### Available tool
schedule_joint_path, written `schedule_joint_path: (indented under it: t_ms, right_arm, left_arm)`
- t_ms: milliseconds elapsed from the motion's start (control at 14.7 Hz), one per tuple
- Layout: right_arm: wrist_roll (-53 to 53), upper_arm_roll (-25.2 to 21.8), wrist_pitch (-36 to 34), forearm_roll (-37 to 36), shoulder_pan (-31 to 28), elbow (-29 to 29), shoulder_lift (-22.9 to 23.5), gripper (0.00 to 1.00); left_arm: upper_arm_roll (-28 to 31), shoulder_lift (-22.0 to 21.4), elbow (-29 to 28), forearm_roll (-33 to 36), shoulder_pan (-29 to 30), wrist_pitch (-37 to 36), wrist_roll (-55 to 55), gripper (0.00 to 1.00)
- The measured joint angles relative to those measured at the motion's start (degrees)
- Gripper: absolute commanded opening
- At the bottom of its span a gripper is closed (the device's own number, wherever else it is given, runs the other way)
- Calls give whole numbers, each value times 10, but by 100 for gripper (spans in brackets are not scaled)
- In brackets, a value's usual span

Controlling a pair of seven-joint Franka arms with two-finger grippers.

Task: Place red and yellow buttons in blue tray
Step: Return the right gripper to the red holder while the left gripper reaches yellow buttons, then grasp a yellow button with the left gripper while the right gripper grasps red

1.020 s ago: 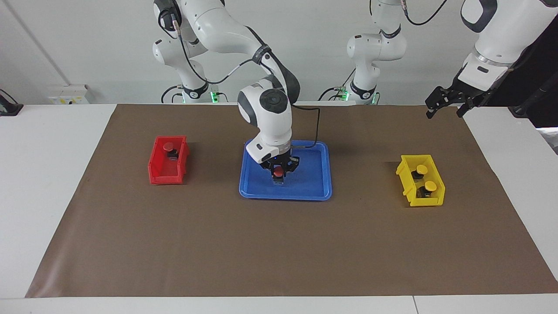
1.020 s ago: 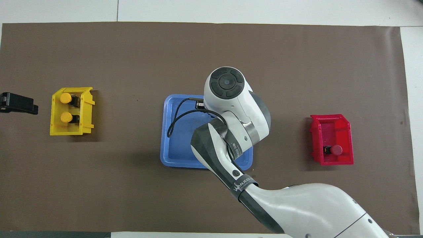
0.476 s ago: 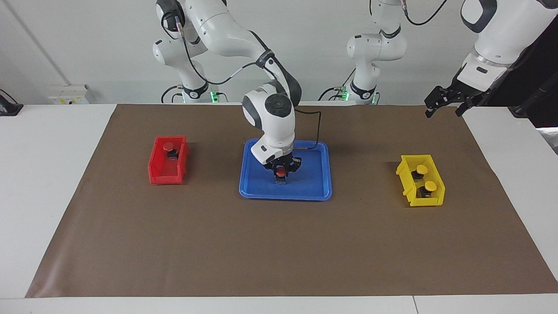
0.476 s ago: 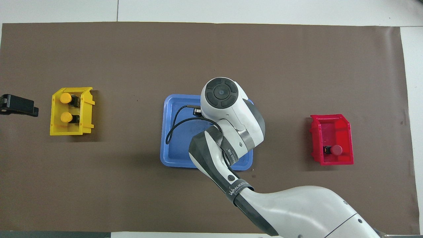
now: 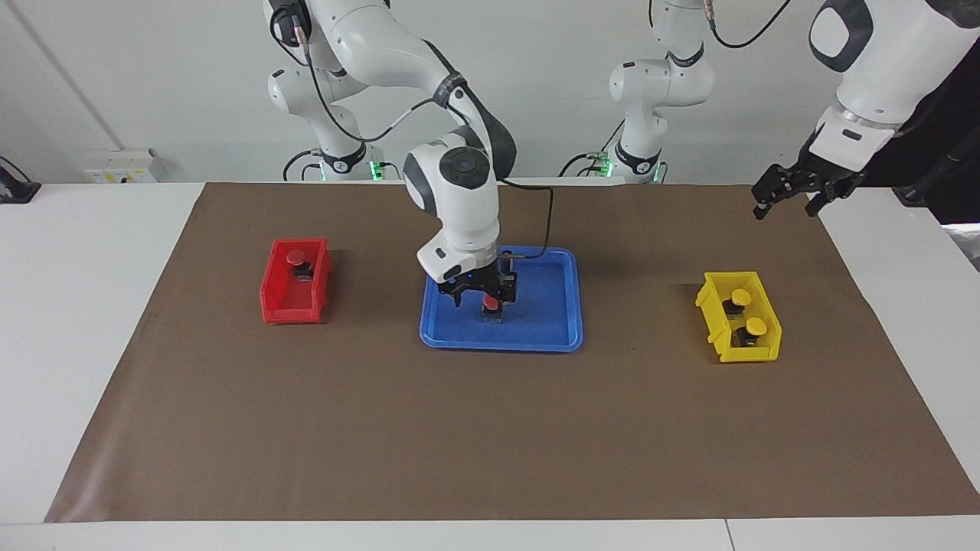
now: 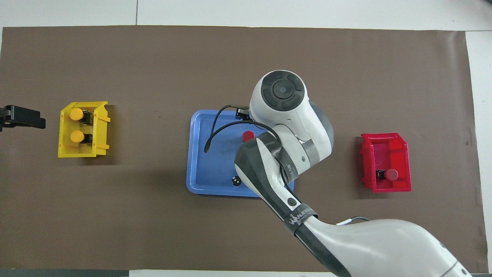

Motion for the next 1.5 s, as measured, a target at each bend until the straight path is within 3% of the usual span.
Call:
schedule_joint_path:
  t_ms: [204, 476, 680, 884, 1496]
  right_arm:
    - [-128, -1, -68, -1, -85, -59, -98, 86]
    - [-288, -1, -80, -1, -186, -221, -241, 81]
    - [-377, -1, -58, -1, -255, -327, -310, 75]
    - [-417, -1, -25, -1, -296, -382, -328, 72]
    - [-463, 1, 88, -1, -314, -445, -298, 66]
  left_arm:
    - [1, 59, -31, 0, 9, 88, 20, 73]
    - [1, 150, -29, 0, 10, 183, 24, 69]
    - [1, 177, -28, 0, 12, 212, 24, 67]
    - [1, 186, -28, 0, 20, 221, 26, 66]
    - [-2, 188, -62, 0, 25, 252, 28, 62]
